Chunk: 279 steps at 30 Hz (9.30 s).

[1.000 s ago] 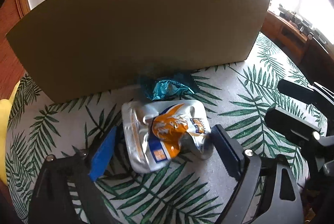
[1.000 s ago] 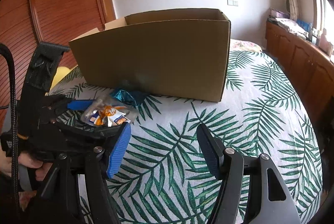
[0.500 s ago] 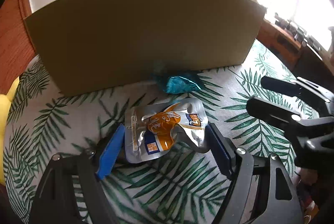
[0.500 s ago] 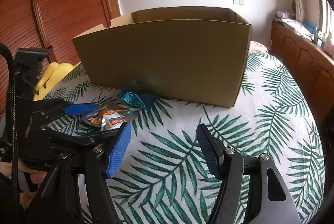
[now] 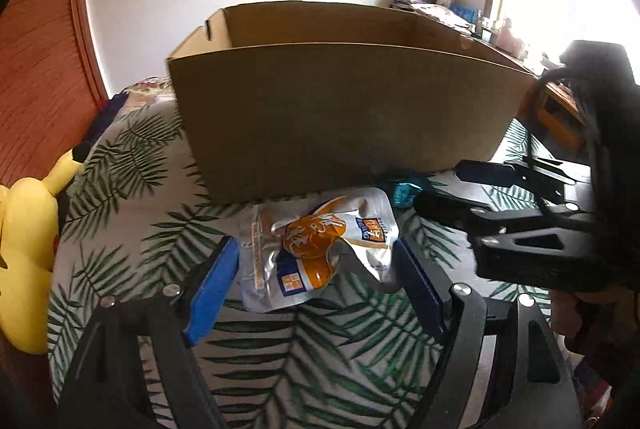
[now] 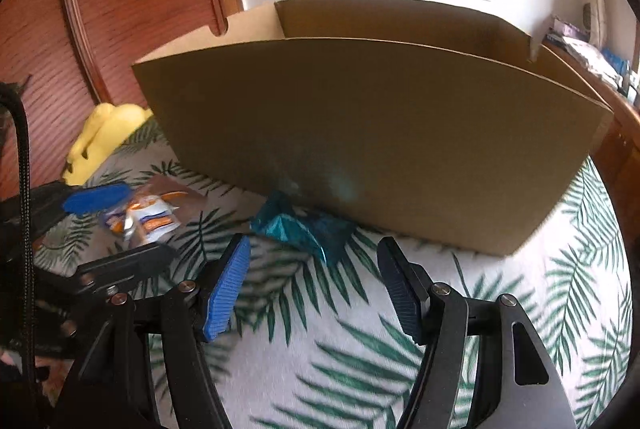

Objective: Organize snacks

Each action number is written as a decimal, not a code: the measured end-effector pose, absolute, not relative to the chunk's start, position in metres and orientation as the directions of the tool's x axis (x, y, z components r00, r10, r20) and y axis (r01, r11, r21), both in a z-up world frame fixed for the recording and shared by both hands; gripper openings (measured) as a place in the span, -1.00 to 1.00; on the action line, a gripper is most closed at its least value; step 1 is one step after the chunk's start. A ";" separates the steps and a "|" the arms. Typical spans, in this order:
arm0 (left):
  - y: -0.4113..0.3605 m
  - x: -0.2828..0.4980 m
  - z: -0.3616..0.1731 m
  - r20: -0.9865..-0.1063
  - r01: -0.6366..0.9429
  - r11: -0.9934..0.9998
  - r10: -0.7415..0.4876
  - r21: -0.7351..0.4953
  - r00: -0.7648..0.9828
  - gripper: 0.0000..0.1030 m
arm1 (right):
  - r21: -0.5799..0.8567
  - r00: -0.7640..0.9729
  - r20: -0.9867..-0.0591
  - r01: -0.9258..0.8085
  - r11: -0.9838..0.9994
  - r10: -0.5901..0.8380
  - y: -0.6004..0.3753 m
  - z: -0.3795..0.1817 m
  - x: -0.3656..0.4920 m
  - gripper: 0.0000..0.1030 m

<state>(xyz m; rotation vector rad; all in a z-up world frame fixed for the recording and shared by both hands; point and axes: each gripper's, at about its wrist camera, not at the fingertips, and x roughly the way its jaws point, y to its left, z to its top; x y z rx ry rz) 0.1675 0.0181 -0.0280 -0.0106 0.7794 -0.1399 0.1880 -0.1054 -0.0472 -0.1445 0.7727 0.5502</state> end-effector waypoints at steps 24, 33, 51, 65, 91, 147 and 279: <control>0.029 0.163 -0.022 -0.690 0.106 0.992 -0.125 -0.070 0.713 0.53 | 0.034 0.538 -0.762 -0.524 0.851 0.362 -0.070 -0.064 0.213 -0.41; 0.021 0.162 -0.014 -0.676 0.119 0.990 -0.141 -0.079 0.723 0.53 | 0.044 0.556 -0.719 -0.563 0.826 0.417 -0.087 -0.048 0.181 -0.45; -0.009 0.158 0.065 -0.567 0.191 0.982 -0.159 -0.004 0.808 0.54 | 0.009 0.664 -0.590 -0.564 0.826 0.460 -0.136 0.035 0.151 -0.42; -0.021 0.182 0.093 -0.543 0.204 0.978 -0.149 0.041 0.827 0.54 | -0.021 0.708 -0.558 -0.534 0.845 0.433 -0.139 0.065 0.169 -0.41; -0.003 0.258 0.050 -0.620 0.119 0.993 -0.103 -0.015 0.778 0.55 | 0.077 0.679 -0.624 -0.440 0.894 0.388 -0.156 0.039 0.236 -0.41; -0.021 0.113 0.098 -0.484 0.140 0.990 -0.115 0.017 0.868 0.66 | 0.062 0.773 -0.459 -0.464 0.883 0.439 -0.175 0.084 0.094 0.05; -0.035 -0.001 0.059 -0.414 0.013 1.000 -0.019 -0.016 0.910 1.00 | 0.011 0.901 -0.346 -0.273 0.962 0.260 -0.208 0.051 -0.019 1.00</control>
